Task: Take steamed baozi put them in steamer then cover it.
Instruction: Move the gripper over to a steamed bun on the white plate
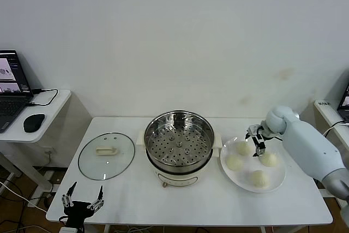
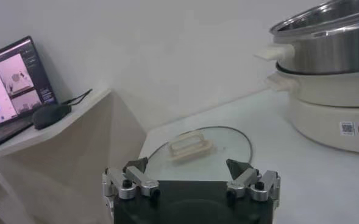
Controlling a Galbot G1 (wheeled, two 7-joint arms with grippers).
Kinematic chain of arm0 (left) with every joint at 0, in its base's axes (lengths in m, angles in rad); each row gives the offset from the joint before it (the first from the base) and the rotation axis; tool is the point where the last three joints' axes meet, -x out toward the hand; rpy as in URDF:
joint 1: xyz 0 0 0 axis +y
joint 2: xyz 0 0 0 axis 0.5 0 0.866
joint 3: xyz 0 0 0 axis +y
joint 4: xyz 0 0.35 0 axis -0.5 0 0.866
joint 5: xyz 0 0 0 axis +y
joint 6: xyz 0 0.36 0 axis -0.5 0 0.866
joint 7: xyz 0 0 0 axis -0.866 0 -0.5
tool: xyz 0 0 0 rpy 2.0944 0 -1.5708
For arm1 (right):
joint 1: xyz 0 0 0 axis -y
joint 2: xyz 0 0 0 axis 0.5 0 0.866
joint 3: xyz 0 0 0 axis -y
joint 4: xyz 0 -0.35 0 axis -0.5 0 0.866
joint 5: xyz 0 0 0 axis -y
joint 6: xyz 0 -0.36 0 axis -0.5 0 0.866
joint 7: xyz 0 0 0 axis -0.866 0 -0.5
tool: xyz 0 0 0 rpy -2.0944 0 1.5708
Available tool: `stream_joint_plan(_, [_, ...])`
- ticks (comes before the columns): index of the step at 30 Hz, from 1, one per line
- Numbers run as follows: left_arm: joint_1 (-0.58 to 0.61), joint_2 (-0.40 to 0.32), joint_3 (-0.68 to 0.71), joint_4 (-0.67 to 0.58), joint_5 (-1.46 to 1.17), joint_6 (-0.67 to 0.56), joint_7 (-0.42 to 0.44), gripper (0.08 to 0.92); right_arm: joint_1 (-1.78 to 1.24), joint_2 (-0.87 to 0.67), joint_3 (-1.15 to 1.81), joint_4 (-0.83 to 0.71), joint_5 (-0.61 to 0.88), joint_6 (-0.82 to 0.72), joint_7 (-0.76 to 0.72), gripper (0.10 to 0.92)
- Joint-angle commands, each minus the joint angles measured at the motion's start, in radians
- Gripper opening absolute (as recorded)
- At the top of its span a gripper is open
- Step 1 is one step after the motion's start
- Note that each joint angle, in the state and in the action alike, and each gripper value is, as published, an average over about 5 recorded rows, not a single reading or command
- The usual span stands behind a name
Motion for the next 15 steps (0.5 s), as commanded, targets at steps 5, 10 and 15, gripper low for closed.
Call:
stream_joint_plan(5, [0.000,0.000,0.003,0.008,0.001,-0.001,-0.001,0.823,0.003,0.054,0.005,-0.077,-0.011,-0.032,0.050,0.822])
stream_joint_plan(10, [-0.002,-0.001,0.005,0.014,0.002,-0.001,-0.001,0.823,0.004,0.070,0.009,-0.098,-0.018,-0.030,0.061,0.823])
stream_joint_plan(15, [-0.001,-0.002,0.006,0.023,0.003,-0.002,-0.003,0.823,0.005,0.085,0.015,-0.119,-0.028,-0.028,0.070,0.822])
